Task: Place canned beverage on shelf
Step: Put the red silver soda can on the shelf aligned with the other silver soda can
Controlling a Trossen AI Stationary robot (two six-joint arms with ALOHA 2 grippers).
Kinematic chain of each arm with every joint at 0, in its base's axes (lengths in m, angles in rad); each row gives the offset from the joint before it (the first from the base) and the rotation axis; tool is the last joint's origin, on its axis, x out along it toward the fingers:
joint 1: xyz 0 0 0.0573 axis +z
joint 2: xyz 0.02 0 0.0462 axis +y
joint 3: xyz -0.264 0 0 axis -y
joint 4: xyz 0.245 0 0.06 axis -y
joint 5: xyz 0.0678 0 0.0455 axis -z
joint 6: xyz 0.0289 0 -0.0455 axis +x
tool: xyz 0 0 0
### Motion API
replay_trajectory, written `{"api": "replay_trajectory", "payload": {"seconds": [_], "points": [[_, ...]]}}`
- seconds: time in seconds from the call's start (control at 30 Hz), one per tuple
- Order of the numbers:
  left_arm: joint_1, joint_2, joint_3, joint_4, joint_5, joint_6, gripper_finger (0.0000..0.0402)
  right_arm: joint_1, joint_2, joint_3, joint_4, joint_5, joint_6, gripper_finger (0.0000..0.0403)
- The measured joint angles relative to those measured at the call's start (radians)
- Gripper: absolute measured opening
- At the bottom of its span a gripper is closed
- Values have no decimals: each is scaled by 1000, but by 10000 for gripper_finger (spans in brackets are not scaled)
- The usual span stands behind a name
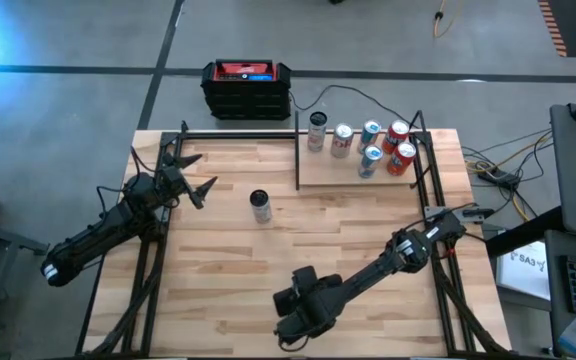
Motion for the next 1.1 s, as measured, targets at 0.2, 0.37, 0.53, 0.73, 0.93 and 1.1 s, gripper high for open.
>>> {"api": "replay_trajectory", "payload": {"seconds": [0.2, 0.37, 0.53, 0.73, 0.93, 1.1], "points": [[0, 0, 0, 0, 0, 0, 398, -16, 0, -1, -132, 53, 65, 307], [0, 0, 0, 0, 0, 0, 398, -30, -2, -1, -158, 155, 75, 304], [0, 0, 0, 0, 0, 0, 398, -95, -4, -4, -158, 212, 102, 304], [0, 0, 0, 0, 0, 0, 398, -225, -4, -10, -160, 152, 119, 307], [0, 0, 0, 0, 0, 0, 398, -362, -4, -10, -161, 65, 93, 307], [0, 0, 0, 0, 0, 0, 398, -429, -5, -10, -161, 27, 84, 308]]}}
